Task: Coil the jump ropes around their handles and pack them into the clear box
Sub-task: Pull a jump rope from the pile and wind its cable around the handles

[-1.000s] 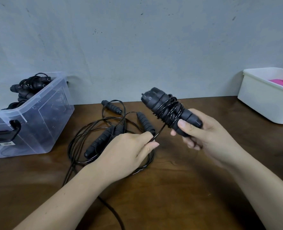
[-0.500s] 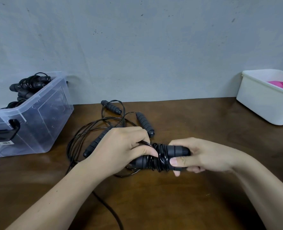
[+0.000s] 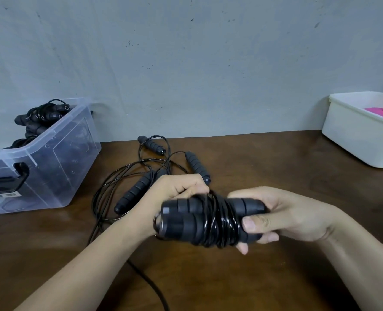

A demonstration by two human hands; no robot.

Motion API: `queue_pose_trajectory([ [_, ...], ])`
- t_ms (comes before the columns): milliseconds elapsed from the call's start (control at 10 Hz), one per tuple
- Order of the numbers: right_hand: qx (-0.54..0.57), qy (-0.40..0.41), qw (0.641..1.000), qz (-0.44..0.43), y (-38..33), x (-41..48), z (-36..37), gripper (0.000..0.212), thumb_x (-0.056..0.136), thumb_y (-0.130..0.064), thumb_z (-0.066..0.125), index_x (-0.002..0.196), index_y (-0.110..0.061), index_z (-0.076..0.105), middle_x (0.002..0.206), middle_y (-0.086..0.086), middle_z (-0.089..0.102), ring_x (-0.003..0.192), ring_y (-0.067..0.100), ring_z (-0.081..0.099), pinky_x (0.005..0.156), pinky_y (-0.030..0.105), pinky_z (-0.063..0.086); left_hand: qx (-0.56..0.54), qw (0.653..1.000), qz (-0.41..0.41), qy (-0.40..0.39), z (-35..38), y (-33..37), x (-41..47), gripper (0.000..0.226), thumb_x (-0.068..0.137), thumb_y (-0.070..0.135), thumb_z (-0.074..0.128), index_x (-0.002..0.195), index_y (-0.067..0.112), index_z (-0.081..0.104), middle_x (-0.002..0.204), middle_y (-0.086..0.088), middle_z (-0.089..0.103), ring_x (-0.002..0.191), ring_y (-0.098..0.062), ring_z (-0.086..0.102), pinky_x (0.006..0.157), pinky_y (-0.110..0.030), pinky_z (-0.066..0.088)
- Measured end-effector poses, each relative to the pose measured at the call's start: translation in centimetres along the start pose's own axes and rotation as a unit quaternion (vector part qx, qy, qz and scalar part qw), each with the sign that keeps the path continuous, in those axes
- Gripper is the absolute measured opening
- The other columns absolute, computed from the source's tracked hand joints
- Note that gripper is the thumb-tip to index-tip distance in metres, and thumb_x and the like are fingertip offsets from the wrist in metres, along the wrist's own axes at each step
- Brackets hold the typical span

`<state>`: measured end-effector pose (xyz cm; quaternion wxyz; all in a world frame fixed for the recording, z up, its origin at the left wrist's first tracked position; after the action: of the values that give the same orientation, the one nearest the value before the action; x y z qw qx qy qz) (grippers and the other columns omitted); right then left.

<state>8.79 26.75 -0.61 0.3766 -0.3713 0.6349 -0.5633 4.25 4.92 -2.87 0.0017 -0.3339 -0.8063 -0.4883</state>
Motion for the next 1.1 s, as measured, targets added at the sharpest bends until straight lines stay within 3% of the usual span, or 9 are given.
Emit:
queue_pose_trajectory([
  [100,0.035,0.059,0.995,-0.079,-1.1,0.6,-0.3,0.017,0.111,-0.01,0.049,0.12,-0.007,0.063,0.097,0.023,0.065,0.056,0.024,0.033,0.054,0.035,0.028,0.021,0.992,-0.118,0.049,0.2,-1.7,-0.6,0.03,0.095,0.043,0.06,0.089,0.016,0.07,0.081,0.014,0.069,0.078,0.001,0.065,0.081,-0.027,0.059],
  [200,0.032,0.15,0.981,-0.118,-0.1,0.6,-1.1,0.024,0.113,-0.019,0.049,0.127,-0.006,0.063,0.1,0.025,0.063,0.058,0.021,0.036,0.058,0.04,0.025,0.045,0.991,-0.106,0.064,0.8,0.5,-0.6,0.05,0.112,0.021,0.044,0.062,0.02,0.052,0.054,0.008,0.051,0.05,-0.006,0.047,0.055,-0.021,0.041],
  [300,0.005,0.239,0.964,-0.119,0.4,0.8,-1.7,0.028,0.111,-0.024,0.052,0.129,-0.007,0.065,0.103,0.023,0.067,0.061,0.022,0.037,0.063,0.044,0.024,0.024,0.995,-0.08,0.045,1.5,2.1,-0.2,0.042,0.114,0.028,0.039,0.076,0.026,0.056,0.058,0.001,0.045,0.051,-0.03,0.041,0.05,-0.043,0.038],
  [400,-0.001,0.317,0.942,-0.106,0.9,0.7,-2.5,0.033,0.111,-0.03,0.057,0.131,-0.004,0.064,0.105,0.024,0.069,0.064,0.022,0.04,0.063,0.041,0.027,0.011,0.996,-0.083,0.016,2.1,1.7,-0.5,0.025,0.115,0.036,0.039,0.115,0.033,0.064,0.062,0.005,0.042,0.049,-0.022,0.037,0.047,-0.033,0.031],
  [600,-0.214,0.403,0.887,-0.075,0.8,1.1,-2.0,0.016,0.106,-0.031,0.066,0.121,-0.028,0.067,0.09,-0.008,0.073,0.071,0.007,0.062,0.07,0.022,0.045,0.046,0.992,-0.116,0.012,1.8,1.0,-0.3,0.01,0.107,0.042,0.056,0.107,0.036,0.064,0.077,0.008,0.061,0.07,-0.004,0.059,0.071,-0.036,0.054],
  [700,-0.286,0.436,0.85,-0.081,1.0,1.4,-1.4,0.024,0.106,-0.029,0.067,0.128,-0.036,0.062,0.101,-0.008,0.075,0.09,0.016,0.07,0.078,0.038,0.054,-0.047,0.992,-0.12,0.009,1.8,1.6,-0.1,0.012,0.105,0.047,0.06,0.113,0.039,0.066,0.069,0.024,0.057,0.066,0.007,0.054,0.066,-0.016,0.045],
  [800,-0.368,0.457,0.803,-0.098,0.9,1.7,-0.7,0.034,0.105,-0.025,0.069,0.135,-0.037,0.059,0.108,-0.013,0.073,0.096,0.015,0.071,0.077,0.036,0.056,-0.104,0.988,-0.108,0.029,1.6,2.2,0.0,0.027,0.099,0.066,0.057,0.106,0.043,0.07,0.067,0.001,0.046,0.062,-0.014,0.042,0.061,-0.036,0.039],
  [900,-0.454,0.49,0.737,-0.103,1.2,1.9,-0.3,0.037,0.1,-0.023,0.073,0.134,-0.032,0.062,0.104,-0.016,0.069,0.088,0.01,0.067,0.071,0.033,0.056,-0.165,0.974,-0.128,0.086,1.9,1.4,-0.1,0.039,0.093,0.071,0.061,0.112,0.037,0.064,0.081,-0.012,0.049,0.069,-0.019,0.045,0.067,-0.037,0.042],
  [1100,-0.605,0.498,0.616,-0.083,2.0,3.1,0.7,0.043,0.092,-0.023,0.076,0.133,-0.022,0.062,0.112,-0.005,0.067,0.086,0.019,0.066,0.059,0.036,0.056,-0.318,0.919,-0.185,0.144,2.0,1.1,0.0,0.071,0.086,0.067,0.073,0.136,0.018,0.063,0.108,0.004,0.066,0.091,-0.012,0.05,0.069,-0.031,0.041],
])
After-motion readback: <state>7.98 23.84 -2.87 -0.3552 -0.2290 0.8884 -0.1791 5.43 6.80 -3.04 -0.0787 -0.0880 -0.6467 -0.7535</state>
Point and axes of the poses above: each hand's wrist, its own x-axis towards the middle knuckle, its own z-axis out of the palm, y = z × x, the point moved 4 cm from there along x, towards the middle knuckle
